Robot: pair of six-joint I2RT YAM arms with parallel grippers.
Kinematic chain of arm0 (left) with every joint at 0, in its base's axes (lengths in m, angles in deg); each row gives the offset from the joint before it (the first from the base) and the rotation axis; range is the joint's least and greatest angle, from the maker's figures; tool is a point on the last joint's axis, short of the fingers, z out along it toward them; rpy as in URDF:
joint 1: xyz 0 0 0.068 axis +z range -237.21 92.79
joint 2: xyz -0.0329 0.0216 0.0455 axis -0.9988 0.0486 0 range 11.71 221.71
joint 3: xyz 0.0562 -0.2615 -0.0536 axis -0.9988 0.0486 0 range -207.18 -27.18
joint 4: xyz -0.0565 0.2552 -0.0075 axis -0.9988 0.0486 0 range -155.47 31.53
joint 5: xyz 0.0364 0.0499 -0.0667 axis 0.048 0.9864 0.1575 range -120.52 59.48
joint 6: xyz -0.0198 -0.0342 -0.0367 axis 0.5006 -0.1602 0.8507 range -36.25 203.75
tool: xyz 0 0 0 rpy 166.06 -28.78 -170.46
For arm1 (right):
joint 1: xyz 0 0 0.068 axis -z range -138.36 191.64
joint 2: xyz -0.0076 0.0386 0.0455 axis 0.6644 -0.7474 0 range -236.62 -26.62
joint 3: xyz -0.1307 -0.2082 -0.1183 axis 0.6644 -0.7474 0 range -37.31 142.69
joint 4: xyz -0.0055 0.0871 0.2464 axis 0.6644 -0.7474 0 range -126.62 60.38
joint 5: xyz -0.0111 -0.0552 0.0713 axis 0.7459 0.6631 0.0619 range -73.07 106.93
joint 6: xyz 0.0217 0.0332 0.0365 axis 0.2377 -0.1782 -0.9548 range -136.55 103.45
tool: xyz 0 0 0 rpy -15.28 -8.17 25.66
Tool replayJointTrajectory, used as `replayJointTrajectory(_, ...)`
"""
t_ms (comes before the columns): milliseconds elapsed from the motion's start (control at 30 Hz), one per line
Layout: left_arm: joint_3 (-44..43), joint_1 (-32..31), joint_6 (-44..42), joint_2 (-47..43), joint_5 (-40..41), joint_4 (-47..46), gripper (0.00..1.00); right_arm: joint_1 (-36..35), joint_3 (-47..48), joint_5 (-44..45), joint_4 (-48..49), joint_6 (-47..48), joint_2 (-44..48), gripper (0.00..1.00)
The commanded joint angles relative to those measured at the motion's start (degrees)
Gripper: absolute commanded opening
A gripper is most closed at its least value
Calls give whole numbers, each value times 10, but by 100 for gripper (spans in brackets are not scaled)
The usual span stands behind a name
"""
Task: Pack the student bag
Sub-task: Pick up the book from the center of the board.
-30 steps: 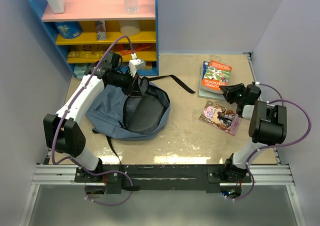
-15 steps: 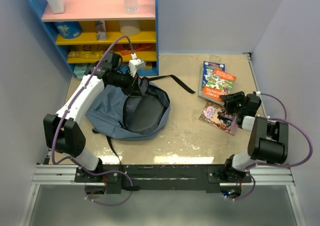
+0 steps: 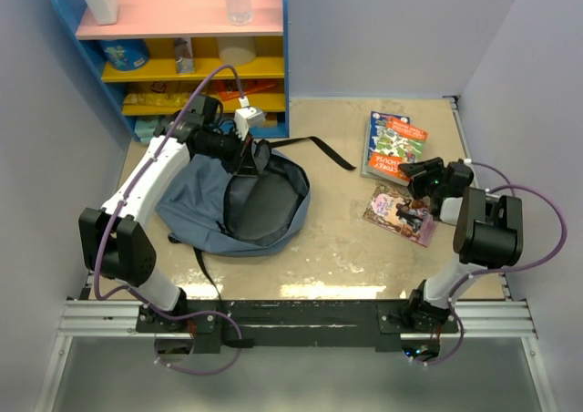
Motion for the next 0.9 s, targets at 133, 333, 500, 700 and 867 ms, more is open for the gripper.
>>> replayJointTrajectory(133,-34,5,-8,-12,-17,11,0,-1,-9,-38,94,-28,-54,44)
replayJointTrajectory(333,-34,5,-7,-6,-17,12,0,-1,-49,-32,125,-33,-19,0)
replayJointTrajectory(500,-35,5,-6,-7,-17,8,0,-20,-109,-51,186,-59,69,0)
replayJointTrajectory(700,-26,5,-1,-5,-14,-1,0,-153,-115,-69,170,-59,184,0)
replayJointTrajectory(867,-22,5,0,-6,-8,-4,0,-256,-112,-68,165,-78,289,0)
